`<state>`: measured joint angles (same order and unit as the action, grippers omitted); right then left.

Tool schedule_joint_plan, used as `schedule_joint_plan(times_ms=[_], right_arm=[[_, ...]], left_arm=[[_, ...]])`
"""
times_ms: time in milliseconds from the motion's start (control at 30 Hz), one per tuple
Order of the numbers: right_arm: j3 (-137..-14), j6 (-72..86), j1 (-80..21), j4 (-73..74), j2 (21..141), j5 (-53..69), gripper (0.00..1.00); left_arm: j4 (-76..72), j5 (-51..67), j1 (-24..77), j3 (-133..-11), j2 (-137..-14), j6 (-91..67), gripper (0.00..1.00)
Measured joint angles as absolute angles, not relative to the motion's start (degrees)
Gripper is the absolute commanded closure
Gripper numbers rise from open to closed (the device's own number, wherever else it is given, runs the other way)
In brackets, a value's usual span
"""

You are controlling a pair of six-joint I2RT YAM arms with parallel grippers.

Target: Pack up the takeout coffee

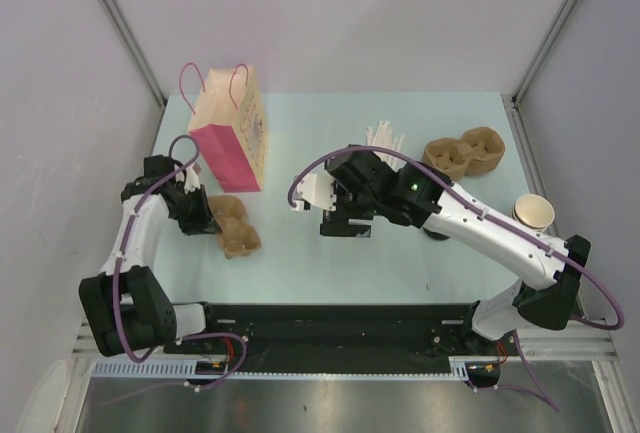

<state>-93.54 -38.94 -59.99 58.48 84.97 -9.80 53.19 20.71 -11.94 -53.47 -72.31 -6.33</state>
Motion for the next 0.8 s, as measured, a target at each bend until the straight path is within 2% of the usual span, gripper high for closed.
schedule_joint_plan(times_ms=[67,167,200,267,467,633,700,800], right_arm=[[-94.48,-38.96,-59.99,58.52,84.97,-9.80,0.00],[-95.44,-38.96,-59.96,58.50,84.97,-9.80,0.00],[-95.53,-38.96,-59.96,58.50,84.97,-9.82,0.00],[-95.53,-38.96,-59.96,58.74,84.97,-9.82,0.00],[-96.53,-38.96,-59.88,60.07,84.97,-9.85,0.00],[-100.66,-38.50,-59.70,61.32,84.97,-9.85,0.00],[-102.59,-37.95,-59.40,61.52,84.97,-9.78,0.00],[-105.08,-36.88,-58.04,62.02,84.97,-9.28,0.00]], left_arm=[[53.19,20.10,-12.60,-54.24,-73.91,-5.80,0.95],[53.58,19.77,-12.86,-54.35,-76.27,-5.34,0.82],[53.76,19.73,-12.88,-54.35,-76.71,-5.10,0.62],[54.19,19.38,-12.95,-54.35,-77.28,-4.58,0.43],[54.94,16.67,-13.67,-54.35,-76.27,-5.06,0.34],[57.34,18.65,-13.80,-55.88,-69.93,-4.60,0.25],[58.19,20.01,-13.80,-58.89,-66.72,-3.88,0.12],[58.96,22.09,-13.85,-66.59,-63.24,-1.06,0.02]])
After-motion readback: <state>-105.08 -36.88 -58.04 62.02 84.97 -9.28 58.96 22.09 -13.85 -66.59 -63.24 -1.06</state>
